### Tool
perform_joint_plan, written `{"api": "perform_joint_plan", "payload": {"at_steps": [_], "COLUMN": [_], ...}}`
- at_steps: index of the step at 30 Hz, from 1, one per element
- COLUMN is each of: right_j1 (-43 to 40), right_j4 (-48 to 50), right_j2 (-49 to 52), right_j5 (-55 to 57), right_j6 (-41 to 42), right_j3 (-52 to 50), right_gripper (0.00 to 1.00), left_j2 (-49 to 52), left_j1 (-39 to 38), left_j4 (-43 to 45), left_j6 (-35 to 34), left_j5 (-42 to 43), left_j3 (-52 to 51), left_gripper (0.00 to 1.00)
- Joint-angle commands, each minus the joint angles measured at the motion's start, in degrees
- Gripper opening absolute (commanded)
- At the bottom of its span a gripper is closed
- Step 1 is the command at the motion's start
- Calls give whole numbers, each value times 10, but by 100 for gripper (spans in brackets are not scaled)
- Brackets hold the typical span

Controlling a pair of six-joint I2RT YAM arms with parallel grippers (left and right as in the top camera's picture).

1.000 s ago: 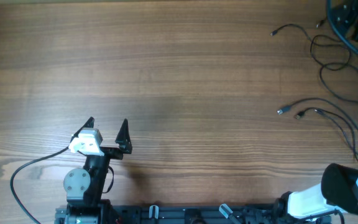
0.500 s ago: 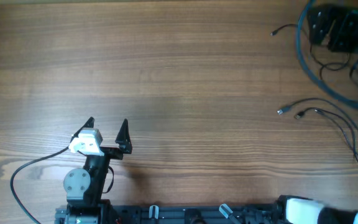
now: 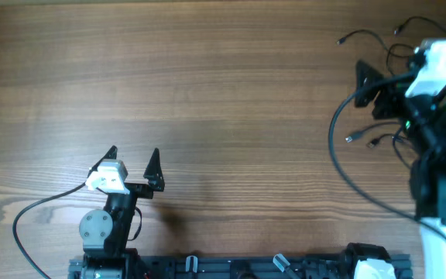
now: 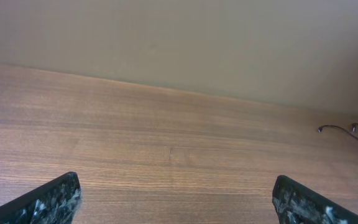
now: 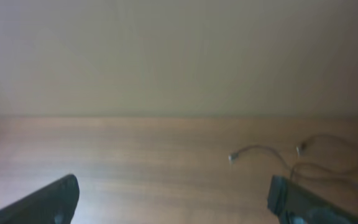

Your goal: Untangle cables

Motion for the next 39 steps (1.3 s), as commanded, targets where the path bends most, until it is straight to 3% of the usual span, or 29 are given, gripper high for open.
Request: {"api": "perform_joint_plan", "payload": {"at_steps": [1, 6, 18, 24, 32, 39], "right_j1": [22, 42, 42, 42, 42, 42], "right_j4": [95, 243, 459, 625, 613, 468], "right_j2": [-63, -132, -216, -246, -257, -338], "right_j5": [-20, -20, -20, -19, -16, -8], "right_j6": [-2, -4, -4, -4, -5, -6], "right_j3": [-106, -251, -451, -565, -575, -575], "right_gripper": [100, 100, 100, 100, 100, 100], "left_j2": [-5, -5, -5, -5, -5, -5], "left_j1": [5, 5, 5, 5, 5, 5], "left_j4": [-5, -5, -5, -5, -5, -5], "left_j6": [-3, -3, -3, -3, -3, -3], "left_j5": [-5, -5, -5, -5, -5, -5], "left_j3": [-2, -2, -2, -2, -2, -2], "left_gripper": [100, 100, 100, 100, 100, 100]}}
